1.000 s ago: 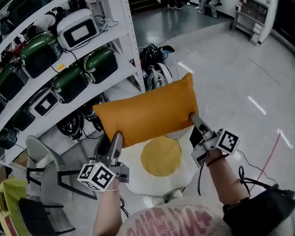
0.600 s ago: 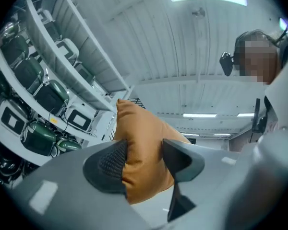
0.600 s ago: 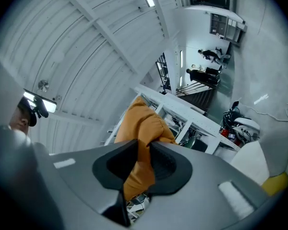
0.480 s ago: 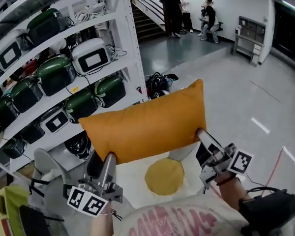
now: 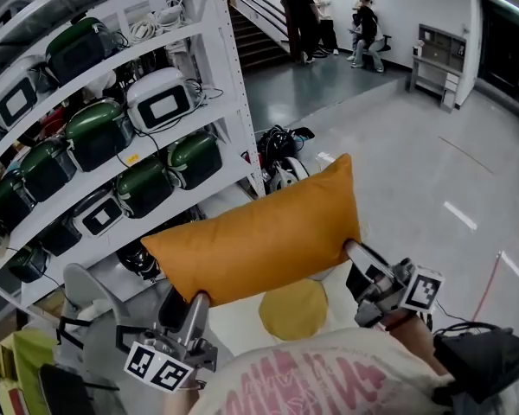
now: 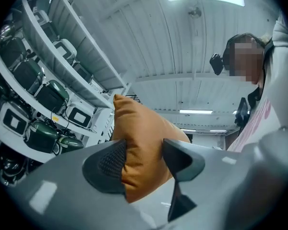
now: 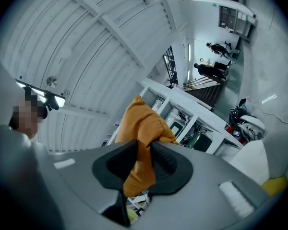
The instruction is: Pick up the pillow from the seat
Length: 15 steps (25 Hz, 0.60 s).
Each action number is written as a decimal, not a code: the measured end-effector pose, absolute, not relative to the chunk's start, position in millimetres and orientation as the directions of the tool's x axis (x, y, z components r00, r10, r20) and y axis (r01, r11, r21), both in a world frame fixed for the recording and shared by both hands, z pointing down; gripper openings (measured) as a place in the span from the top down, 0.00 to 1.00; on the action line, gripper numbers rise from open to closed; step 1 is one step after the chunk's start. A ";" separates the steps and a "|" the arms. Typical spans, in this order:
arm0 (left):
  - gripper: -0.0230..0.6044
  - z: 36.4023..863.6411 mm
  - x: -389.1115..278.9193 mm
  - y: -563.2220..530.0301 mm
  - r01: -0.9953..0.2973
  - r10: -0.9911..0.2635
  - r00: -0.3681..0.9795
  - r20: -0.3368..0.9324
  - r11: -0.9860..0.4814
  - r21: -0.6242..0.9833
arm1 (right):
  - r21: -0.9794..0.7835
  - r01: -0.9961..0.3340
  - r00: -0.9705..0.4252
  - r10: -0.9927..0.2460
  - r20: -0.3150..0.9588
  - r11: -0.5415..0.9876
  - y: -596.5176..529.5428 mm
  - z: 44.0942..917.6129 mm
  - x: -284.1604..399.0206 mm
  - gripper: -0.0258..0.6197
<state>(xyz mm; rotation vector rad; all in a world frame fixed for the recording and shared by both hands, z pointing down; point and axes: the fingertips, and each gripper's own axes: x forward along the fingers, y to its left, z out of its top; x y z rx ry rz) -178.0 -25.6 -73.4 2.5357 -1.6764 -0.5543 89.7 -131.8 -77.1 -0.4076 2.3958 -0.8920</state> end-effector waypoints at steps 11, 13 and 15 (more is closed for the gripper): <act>0.57 -46.3 -169.4 -47.2 -0.864 -0.905 0.373 -0.204 -0.419 0.280 | -0.708 -0.138 -0.809 -0.491 -0.322 0.692 -147.8 -51.5 99.8 0.83; 0.57 -44.8 -169.2 -50.5 -0.860 -0.903 0.379 -0.202 -0.424 0.283 | -0.712 -0.143 -0.808 -0.497 -0.317 0.688 -149.2 -49.6 100.4 0.83; 0.57 -42.5 -168.6 -53.1 -0.857 -0.903 0.382 -0.199 -0.426 0.289 | -0.715 -0.150 -0.807 -0.503 -0.311 0.683 -150.7 -47.2 101.2 0.83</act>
